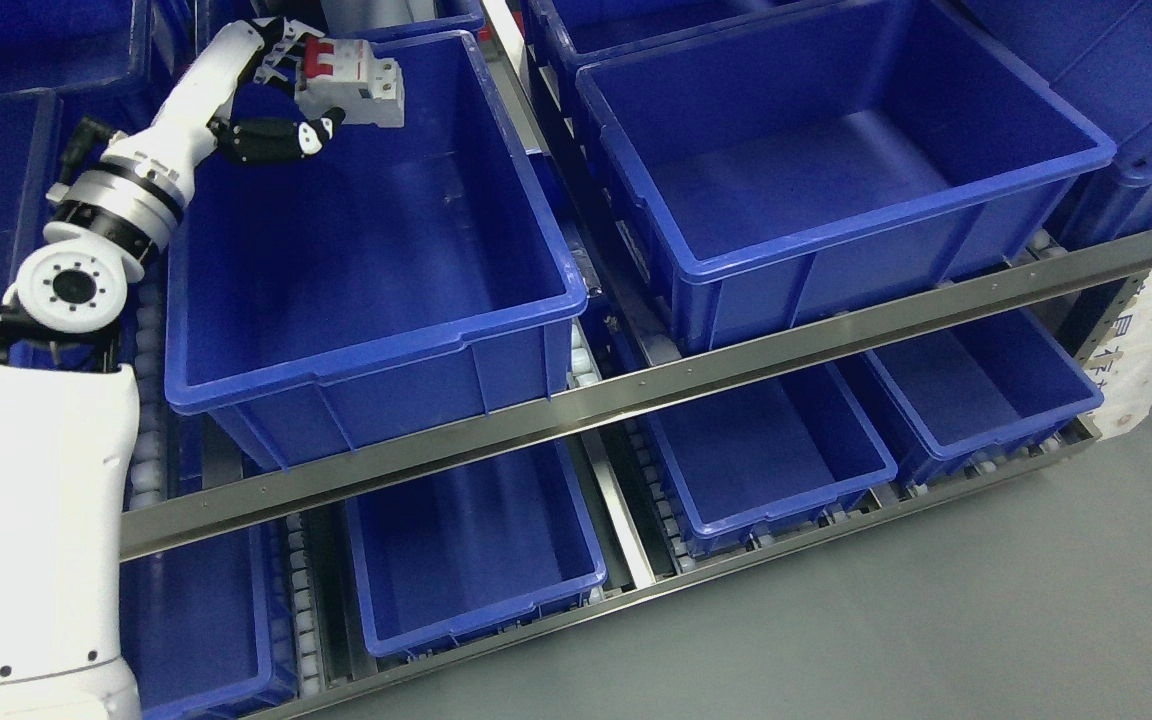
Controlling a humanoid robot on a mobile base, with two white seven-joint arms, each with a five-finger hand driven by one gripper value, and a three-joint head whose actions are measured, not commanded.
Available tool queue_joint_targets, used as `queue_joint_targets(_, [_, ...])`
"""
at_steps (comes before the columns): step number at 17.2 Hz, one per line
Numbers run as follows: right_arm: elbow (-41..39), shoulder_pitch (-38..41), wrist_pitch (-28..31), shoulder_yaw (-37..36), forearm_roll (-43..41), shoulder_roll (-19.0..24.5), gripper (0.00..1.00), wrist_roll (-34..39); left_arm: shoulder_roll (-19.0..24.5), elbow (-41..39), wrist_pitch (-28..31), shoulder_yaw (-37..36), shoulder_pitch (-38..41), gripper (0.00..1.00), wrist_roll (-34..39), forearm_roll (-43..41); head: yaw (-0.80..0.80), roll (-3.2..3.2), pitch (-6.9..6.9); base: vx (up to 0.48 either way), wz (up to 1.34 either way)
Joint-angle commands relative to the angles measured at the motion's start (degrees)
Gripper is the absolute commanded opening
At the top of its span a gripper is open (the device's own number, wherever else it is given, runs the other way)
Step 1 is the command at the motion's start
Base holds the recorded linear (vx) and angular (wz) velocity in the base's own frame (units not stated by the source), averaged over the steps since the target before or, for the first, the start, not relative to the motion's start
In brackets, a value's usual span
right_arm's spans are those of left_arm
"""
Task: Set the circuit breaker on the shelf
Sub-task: 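Lower the breaker into the upper blue bin with the left hand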
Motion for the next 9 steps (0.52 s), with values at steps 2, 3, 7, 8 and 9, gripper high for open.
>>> queue_joint_targets(2, [-0.01, -0.01, 9.74, 1.14, 0.00, -1.00, 1.00, -0.02, -3.52, 38.66, -2.49, -12.86, -14.12, 0.17, 0.20, -3.84, 0.00, 0.00, 0.00, -0.007, -0.04])
queue_joint_targets(3, [-0.01, -0.01, 9.74, 1.14, 0.00, -1.00, 1.00, -0.02, -3.70, 41.57, -2.49, -15.23, -14.66, 0.17, 0.20, -3.92, 0.00, 0.00, 0.00, -0.008, -0.03])
queue_joint_targets(7, [-0.01, -0.01, 9.74, 1.14, 0.00, -1.00, 1.00, -0.02, -3.96, 44.84, -2.49, -21.49, -14.84, 0.19, 0.55, -3.92, 0.00, 0.00, 0.00, -0.005, -0.04])
queue_joint_targets(8, [-0.01, -0.01, 9.74, 1.14, 0.00, -1.00, 1.00, -0.02, -4.05, 46.94, -2.40, -22.36, -15.45, 0.19, 0.55, -4.01, 0.00, 0.00, 0.00, -0.005, -0.03])
queue_joint_targets(9, [-0.01, -0.01, 9.74, 1.14, 0.00, -1.00, 1.00, -0.02, -4.05, 48.96, -2.40, -23.68, -15.72, 0.19, 0.55, -4.10, 0.00, 0.00, 0.00, -0.004, -0.02])
